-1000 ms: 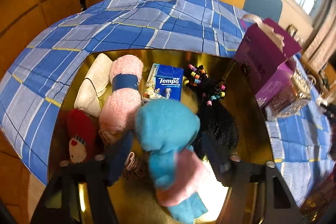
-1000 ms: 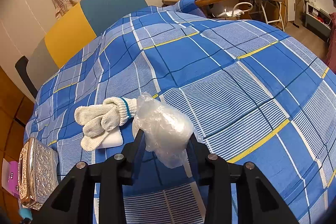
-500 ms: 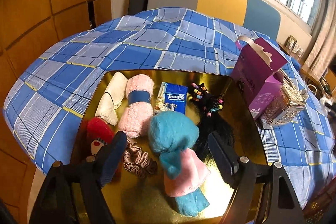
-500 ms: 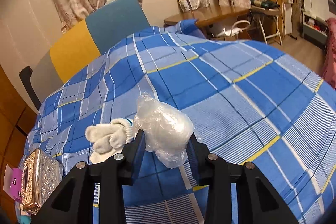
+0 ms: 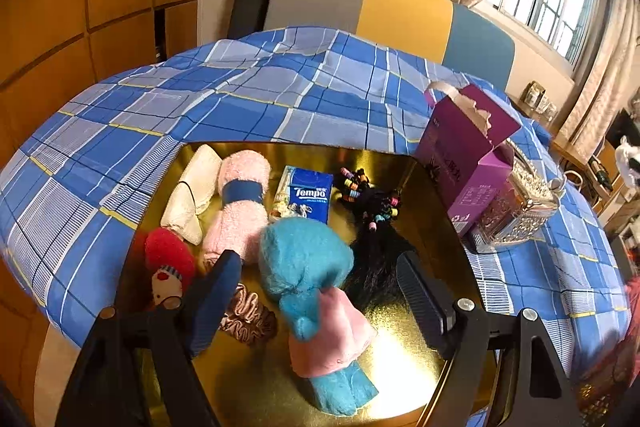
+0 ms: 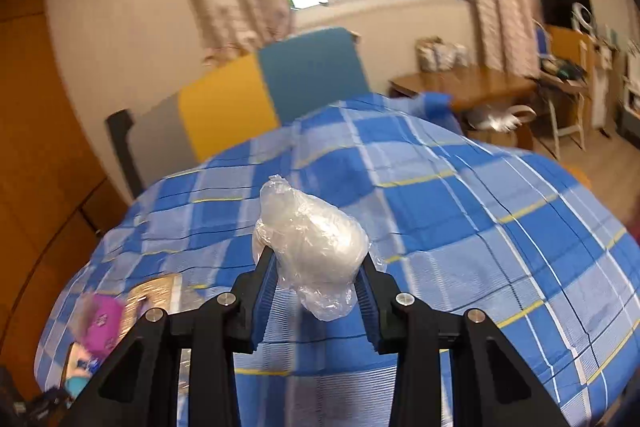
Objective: Organize soft objects
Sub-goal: 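Lift the clear plastic bag with the right gripper toward the tray, then lower the clear plastic bag into the gold tray and open the right gripper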
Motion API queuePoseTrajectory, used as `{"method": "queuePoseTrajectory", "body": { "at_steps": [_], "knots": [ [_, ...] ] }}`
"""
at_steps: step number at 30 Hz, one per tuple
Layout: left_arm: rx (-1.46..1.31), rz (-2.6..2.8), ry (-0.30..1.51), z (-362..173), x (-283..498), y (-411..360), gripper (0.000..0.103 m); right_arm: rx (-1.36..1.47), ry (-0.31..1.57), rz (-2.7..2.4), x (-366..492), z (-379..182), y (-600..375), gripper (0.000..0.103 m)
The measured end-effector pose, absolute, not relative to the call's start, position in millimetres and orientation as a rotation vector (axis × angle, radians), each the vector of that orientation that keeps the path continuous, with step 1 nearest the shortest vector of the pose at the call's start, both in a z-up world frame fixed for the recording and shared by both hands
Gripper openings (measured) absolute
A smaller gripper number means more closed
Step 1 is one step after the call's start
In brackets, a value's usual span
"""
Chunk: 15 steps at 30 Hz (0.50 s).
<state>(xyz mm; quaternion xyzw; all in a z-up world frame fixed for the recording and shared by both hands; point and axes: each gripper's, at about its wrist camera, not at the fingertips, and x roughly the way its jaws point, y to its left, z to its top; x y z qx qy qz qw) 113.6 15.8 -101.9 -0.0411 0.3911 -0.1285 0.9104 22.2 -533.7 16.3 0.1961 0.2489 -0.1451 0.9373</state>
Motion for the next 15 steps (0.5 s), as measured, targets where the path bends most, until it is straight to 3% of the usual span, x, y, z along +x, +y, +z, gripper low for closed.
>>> {"method": "queuePoseTrajectory", "body": {
  "at_steps": [7,15],
  "knots": [
    [-0.107,-0.232,0.766,-97.0,109.5,37.0,0.083,0.312,0.478,-0.102,18.8,52.7,-437.7,0.037],
    [-0.148,-0.197,0.747,-98.7,103.5,62.9,0.087,0.222,0.56,0.154,32.4,50.9,-316.2,0.037]
  ]
}}
